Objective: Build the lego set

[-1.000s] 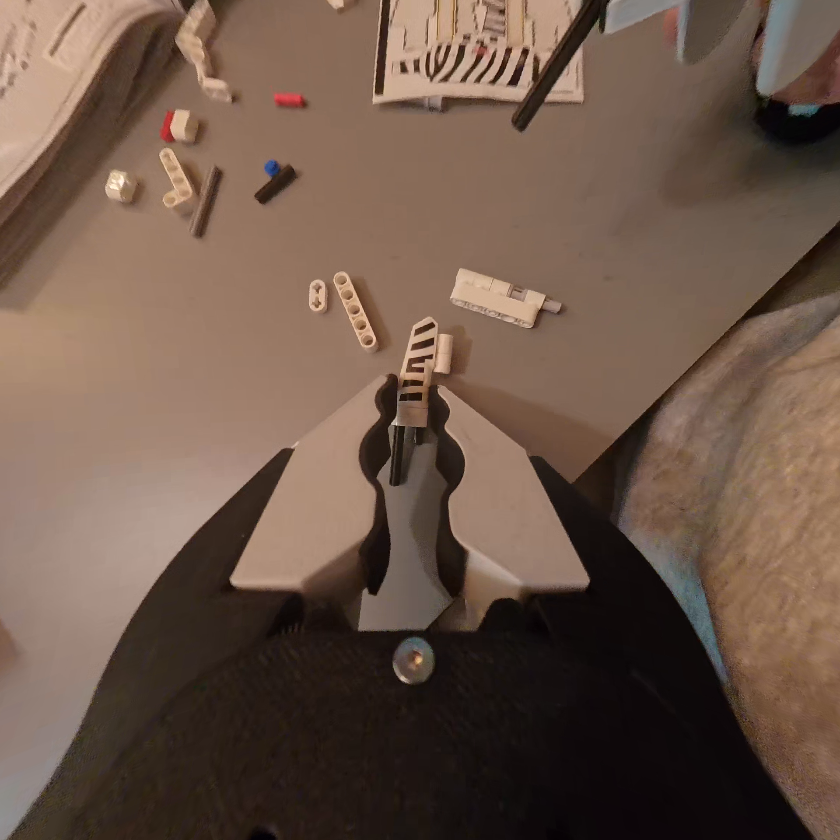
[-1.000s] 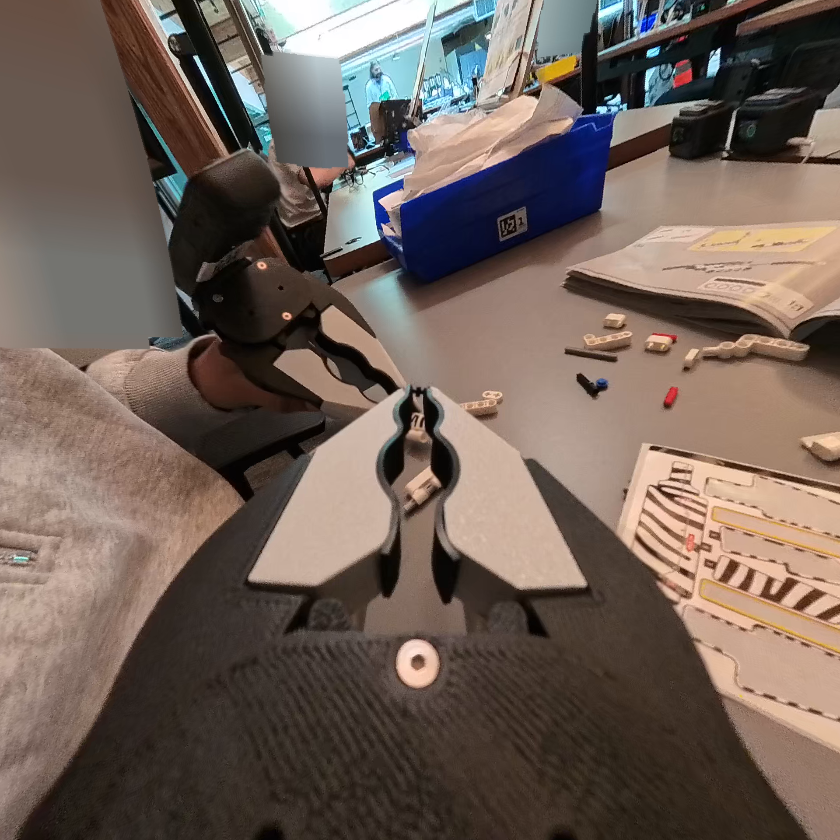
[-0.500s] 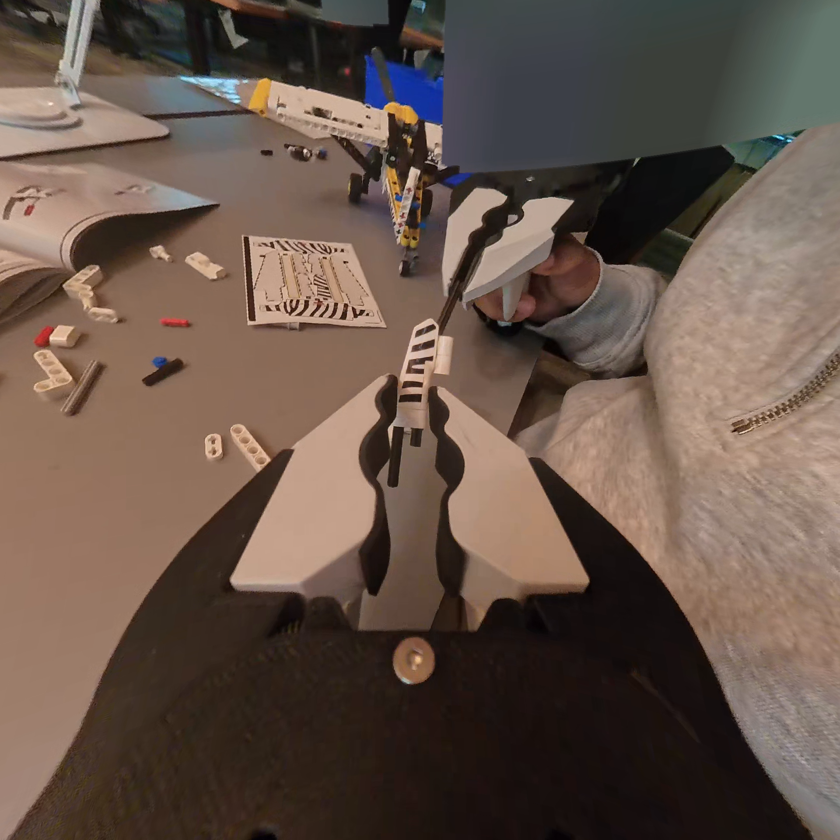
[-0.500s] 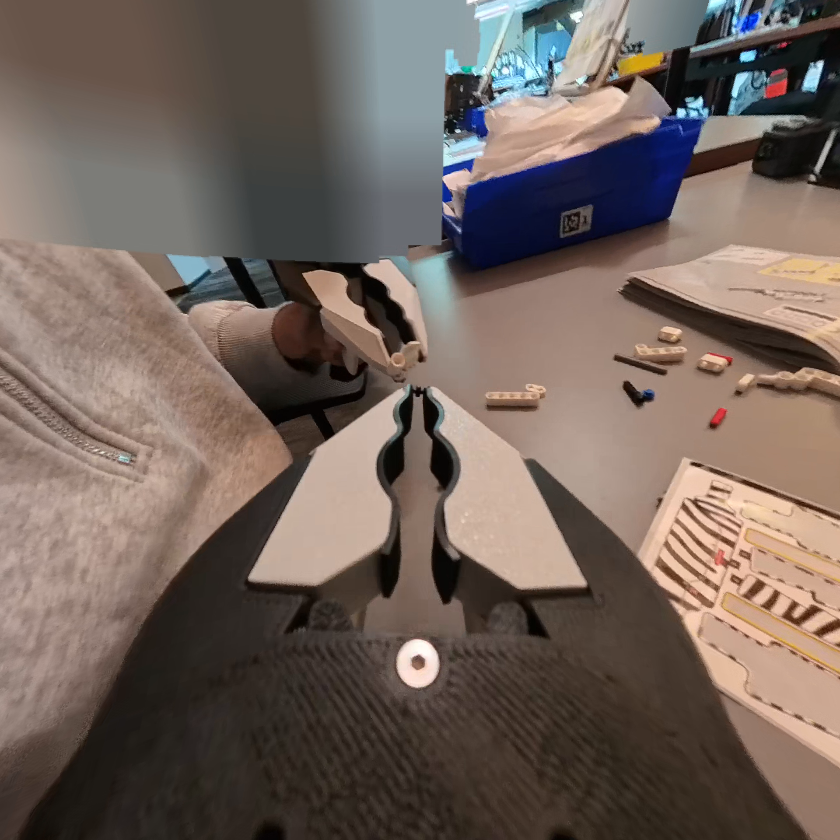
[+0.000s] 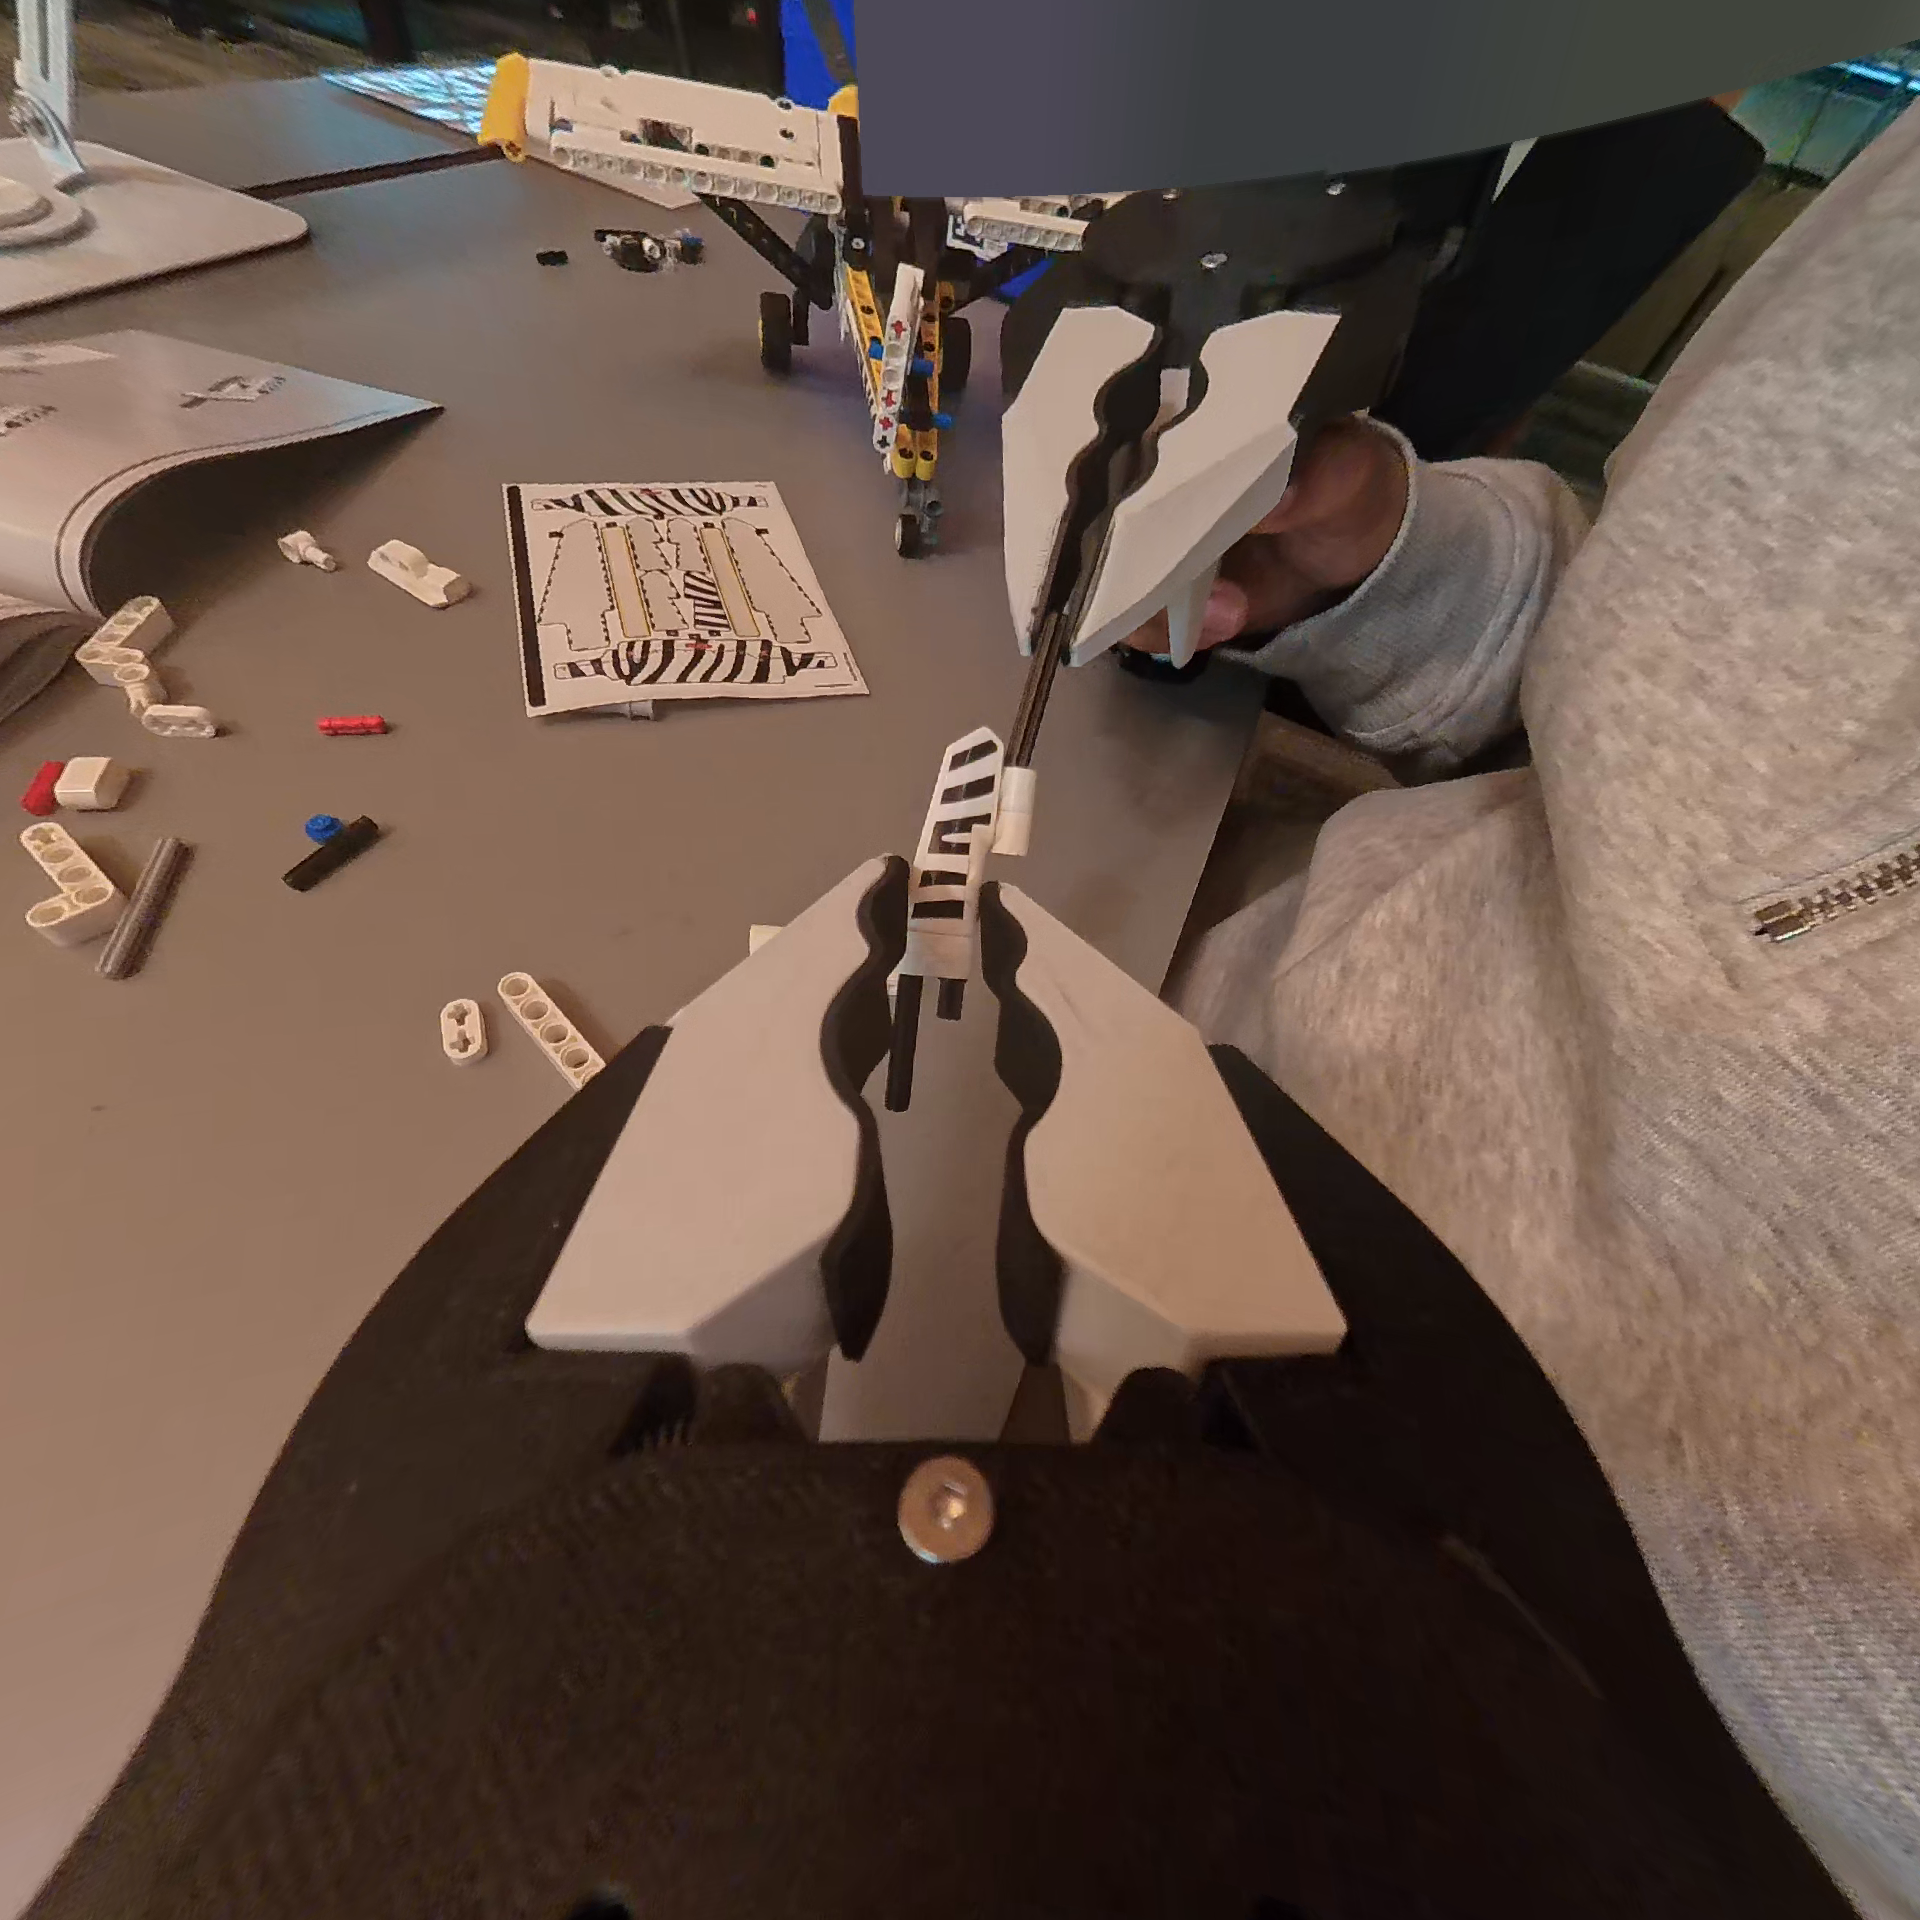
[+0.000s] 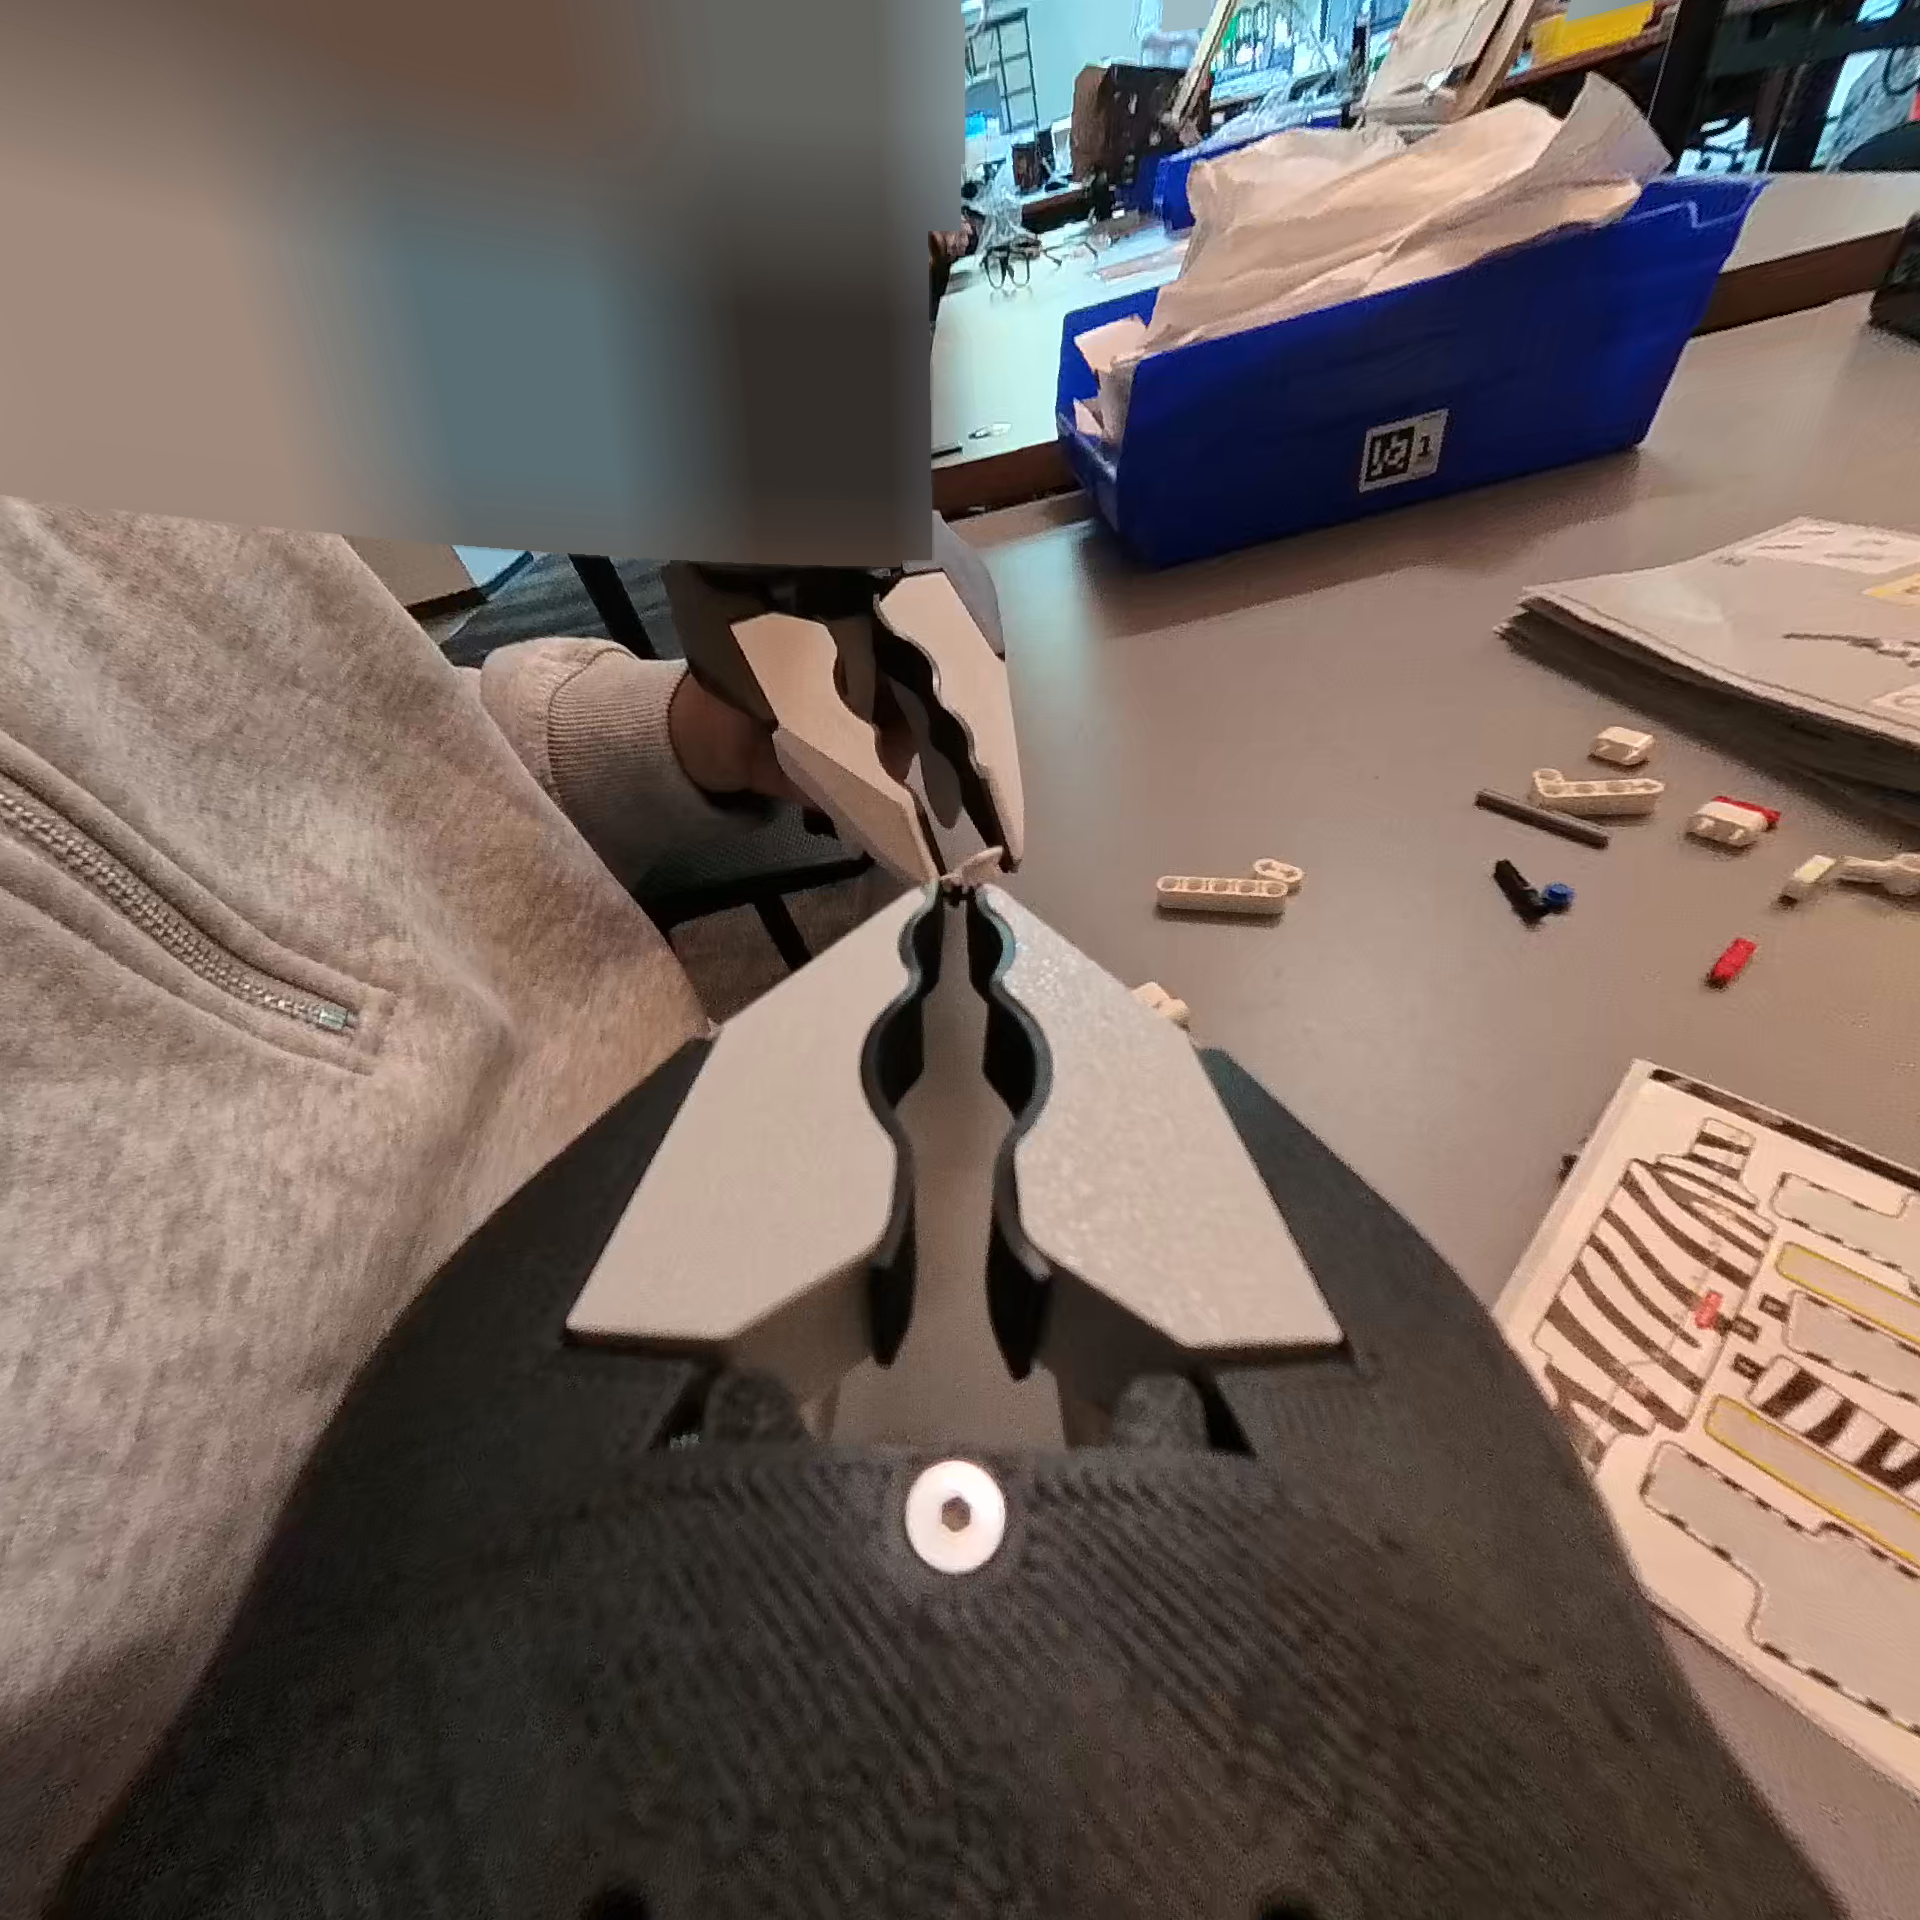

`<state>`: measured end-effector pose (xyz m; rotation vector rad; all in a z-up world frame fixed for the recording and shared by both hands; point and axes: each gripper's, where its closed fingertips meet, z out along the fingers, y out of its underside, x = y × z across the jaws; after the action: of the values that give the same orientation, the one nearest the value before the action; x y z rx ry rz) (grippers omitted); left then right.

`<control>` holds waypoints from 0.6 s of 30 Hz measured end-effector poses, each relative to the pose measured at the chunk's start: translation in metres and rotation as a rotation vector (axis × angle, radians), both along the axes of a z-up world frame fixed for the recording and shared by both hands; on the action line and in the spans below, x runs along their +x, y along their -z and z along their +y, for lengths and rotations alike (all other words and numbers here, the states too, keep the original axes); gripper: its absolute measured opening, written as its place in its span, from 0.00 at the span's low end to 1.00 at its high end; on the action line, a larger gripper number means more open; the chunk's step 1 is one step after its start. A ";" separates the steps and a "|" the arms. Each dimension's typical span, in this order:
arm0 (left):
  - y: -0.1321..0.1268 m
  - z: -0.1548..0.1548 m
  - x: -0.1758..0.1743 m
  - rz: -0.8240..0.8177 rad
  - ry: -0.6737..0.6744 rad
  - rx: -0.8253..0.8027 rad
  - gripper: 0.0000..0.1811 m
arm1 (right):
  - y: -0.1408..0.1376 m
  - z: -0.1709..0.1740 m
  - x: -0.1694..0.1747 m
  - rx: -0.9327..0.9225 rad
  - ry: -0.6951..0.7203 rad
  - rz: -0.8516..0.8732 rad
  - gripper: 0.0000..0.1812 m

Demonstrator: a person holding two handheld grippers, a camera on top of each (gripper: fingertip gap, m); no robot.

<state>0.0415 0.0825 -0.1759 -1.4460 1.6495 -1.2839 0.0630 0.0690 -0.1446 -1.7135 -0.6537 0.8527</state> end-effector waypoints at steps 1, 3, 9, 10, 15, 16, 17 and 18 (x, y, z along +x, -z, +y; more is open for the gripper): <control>0.001 0.000 0.000 0.003 -0.002 0.006 0.07 | 0.001 0.000 0.000 -0.009 0.000 -0.006 0.01; 0.001 0.000 0.000 0.006 -0.001 0.018 0.07 | 0.004 0.000 -0.001 -0.032 -0.004 -0.014 0.01; 0.003 -0.003 0.002 0.016 0.006 0.062 0.07 | 0.010 0.000 -0.003 -0.126 -0.032 0.008 0.01; 0.003 -0.004 0.003 0.011 0.012 0.055 0.07 | 0.012 -0.001 -0.005 -0.135 -0.044 0.008 0.01; 0.004 -0.007 0.004 0.009 0.025 0.028 0.07 | 0.017 -0.002 -0.008 -0.143 -0.066 -0.005 0.01; 0.004 -0.007 0.004 0.009 0.025 0.023 0.07 | 0.017 -0.001 -0.009 -0.143 -0.067 -0.004 0.01; 0.004 -0.007 0.004 0.010 0.025 0.016 0.07 | 0.017 -0.001 -0.009 -0.144 -0.070 -0.003 0.01; 0.003 -0.007 0.004 0.009 0.024 0.009 0.07 | 0.018 -0.001 -0.010 -0.149 -0.073 -0.003 0.02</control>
<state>0.0454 0.0758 -0.1792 -1.4328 1.6817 -1.2838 0.0534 0.0685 -0.1624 -1.8336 -0.6721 0.9708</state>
